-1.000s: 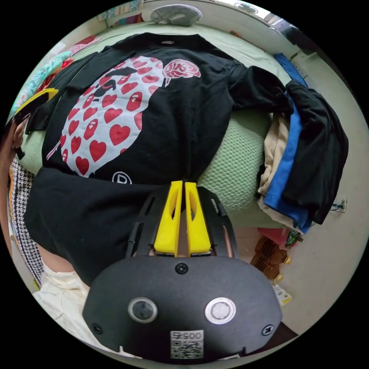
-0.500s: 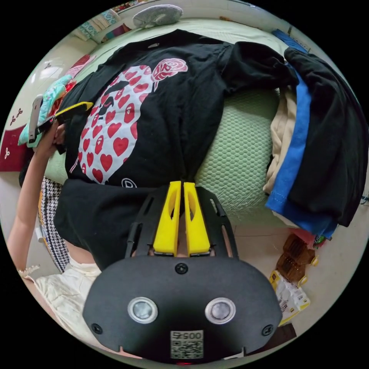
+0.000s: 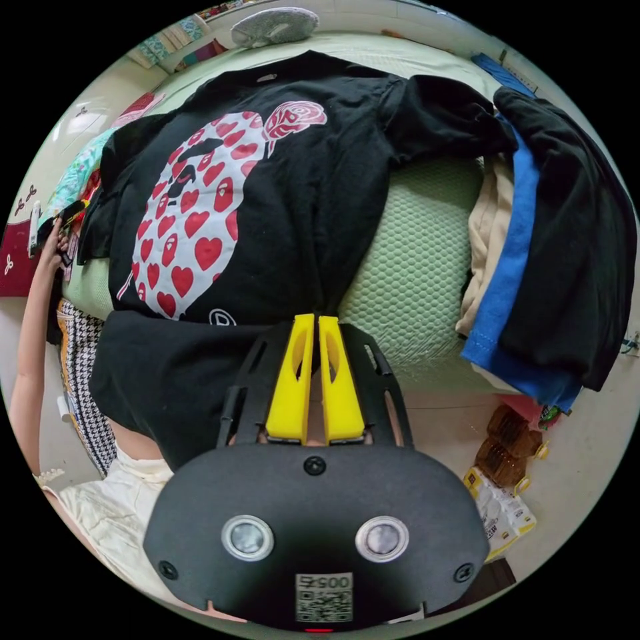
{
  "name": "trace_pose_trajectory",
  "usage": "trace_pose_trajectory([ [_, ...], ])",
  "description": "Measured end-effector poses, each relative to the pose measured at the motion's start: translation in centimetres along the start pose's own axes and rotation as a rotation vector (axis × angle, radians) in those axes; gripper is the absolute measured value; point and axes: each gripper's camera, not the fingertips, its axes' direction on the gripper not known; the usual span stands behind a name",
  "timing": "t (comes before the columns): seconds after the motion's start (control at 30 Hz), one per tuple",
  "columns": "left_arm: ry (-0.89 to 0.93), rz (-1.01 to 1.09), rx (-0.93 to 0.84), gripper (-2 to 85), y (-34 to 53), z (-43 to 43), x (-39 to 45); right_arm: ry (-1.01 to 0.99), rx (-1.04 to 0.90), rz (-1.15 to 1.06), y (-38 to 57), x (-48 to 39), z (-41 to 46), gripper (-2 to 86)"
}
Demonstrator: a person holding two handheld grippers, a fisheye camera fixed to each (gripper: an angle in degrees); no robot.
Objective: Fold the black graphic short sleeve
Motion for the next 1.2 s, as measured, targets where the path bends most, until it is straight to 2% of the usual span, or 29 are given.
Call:
trace_pose_trajectory([
  [0.1, 0.084, -0.028, 0.046, 0.4, 0.4, -0.2, -1.8, 0.026, -0.003, -0.014, 0.0, -0.4, -0.1, -1.5],
  [0.2, 0.106, 0.056, 0.06, 0.7, 0.2, -0.6, -0.2, 0.039, -0.009, -0.025, 0.1, -0.6, -0.3, -1.5],
  [0.33, 0.201, 0.222, 0.109, 3.5, -0.7, -1.5, 4.6, 0.019, -0.021, -0.013, 0.2, -0.4, -0.5, -1.5],
  [0.5, 0.292, 0.362, 0.072, 6.3, -1.8, -0.6, 10.8, -0.039, -0.006, 0.014, 1.3, 0.1, -1.3, -1.5],
  [0.6, 0.296, 0.45, 0.067, 6.8, -2.1, -0.2, 14.5, -0.135, 0.09, -0.002, 2.8, 0.2, -4.8, -1.5],
  [0.7, 0.304, 0.524, 0.077, 6.9, -2.6, -0.1, 18.1, -0.177, 0.285, -0.028, 2.6, -0.4, -9.5, -1.4],
  [0.73, 0.304, 0.553, 0.084, 6.9, -2.9, 0.0, 19.6, -0.141, 0.375, -0.047, 1.6, -0.9, -10.9, -1.2],
  [0.83, 0.298, 0.604, 0.065, 6.9, -3.7, 0.8, 23.4, 0.01, 0.365, -0.064, -3.2, -1.9, -12.7, -1.0],
  [0.87, 0.313, 0.611, 0.058, 6.7, -4.0, 1.3, 24.8, 0.041, 0.422, -0.075, -5.1, -2.3, -13.4, -1.0],
  [0.97, 0.334, 0.601, 0.018, 6.4, -5.2, 3.2, 28.1, 0.052, 0.54, -0.108, -10.8, -3.4, -12.6, -1.0],
  [1.03, 0.325, 0.601, 0.002, 6.0, -5.8, 4.3, 29.9, 0.056, 0.487, -0.091, -15.2, -3.8, -10.2, -1.1],
  [1.2, 0.168, 0.612, 0.052, 1.7, -7.1, 6.1, 32.9, 0.161, 0.374, -0.036, -23.5, -4.4, -4.4, -1.2],
])
